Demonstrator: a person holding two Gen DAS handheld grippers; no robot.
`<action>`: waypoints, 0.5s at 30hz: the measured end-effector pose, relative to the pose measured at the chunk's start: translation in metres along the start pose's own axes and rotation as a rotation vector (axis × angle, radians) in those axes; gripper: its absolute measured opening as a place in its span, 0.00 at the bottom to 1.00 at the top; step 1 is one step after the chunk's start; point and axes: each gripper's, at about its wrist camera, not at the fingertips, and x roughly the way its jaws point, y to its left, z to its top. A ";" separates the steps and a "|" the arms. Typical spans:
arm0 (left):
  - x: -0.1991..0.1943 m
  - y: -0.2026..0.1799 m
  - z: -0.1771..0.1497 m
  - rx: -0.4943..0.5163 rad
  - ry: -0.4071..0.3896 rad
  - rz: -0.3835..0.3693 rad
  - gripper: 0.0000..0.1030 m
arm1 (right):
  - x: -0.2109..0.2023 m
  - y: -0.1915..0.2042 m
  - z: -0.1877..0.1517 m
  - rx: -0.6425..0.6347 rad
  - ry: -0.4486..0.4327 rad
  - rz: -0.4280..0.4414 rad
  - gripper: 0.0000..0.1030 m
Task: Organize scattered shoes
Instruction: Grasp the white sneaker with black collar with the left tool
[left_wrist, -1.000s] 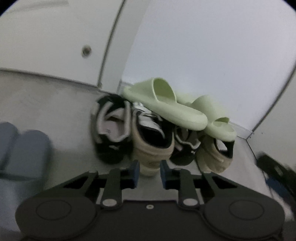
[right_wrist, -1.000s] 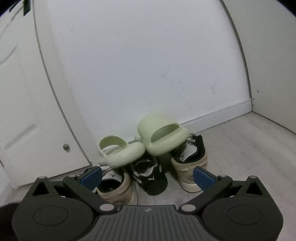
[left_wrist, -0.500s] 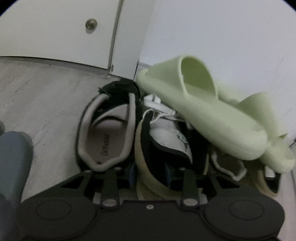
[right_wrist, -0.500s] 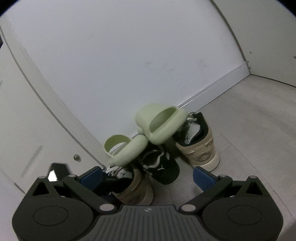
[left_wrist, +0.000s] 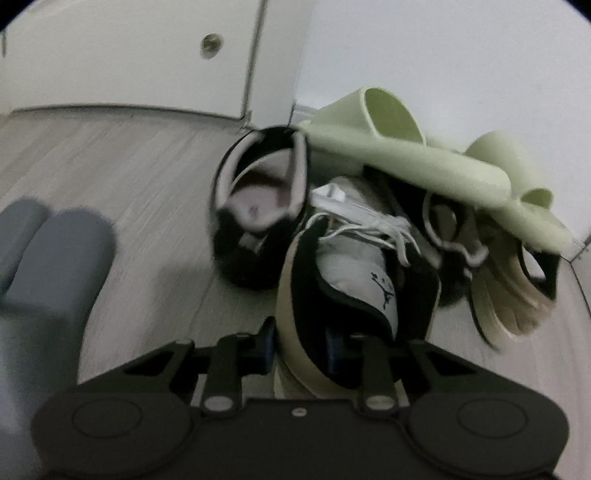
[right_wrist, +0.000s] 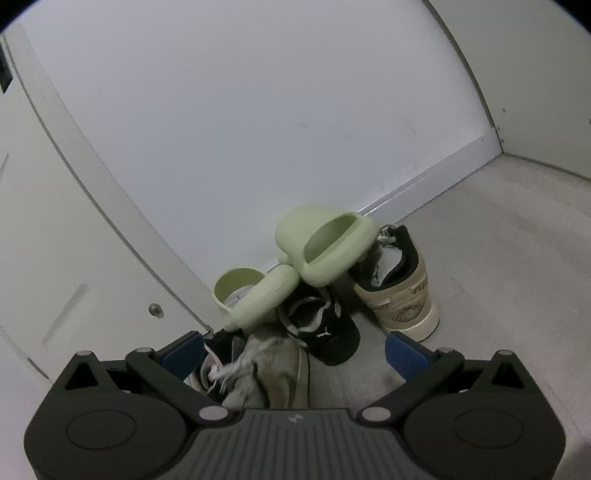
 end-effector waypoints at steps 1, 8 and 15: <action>-0.004 0.002 -0.004 -0.003 0.003 -0.002 0.25 | -0.001 0.000 -0.001 -0.003 0.000 -0.006 1.00; -0.040 0.011 -0.047 0.037 0.023 -0.004 0.25 | -0.009 0.002 -0.007 -0.018 0.037 -0.036 1.00; -0.070 0.011 -0.087 0.077 0.039 -0.048 0.26 | -0.026 0.006 -0.018 -0.072 0.051 -0.063 1.00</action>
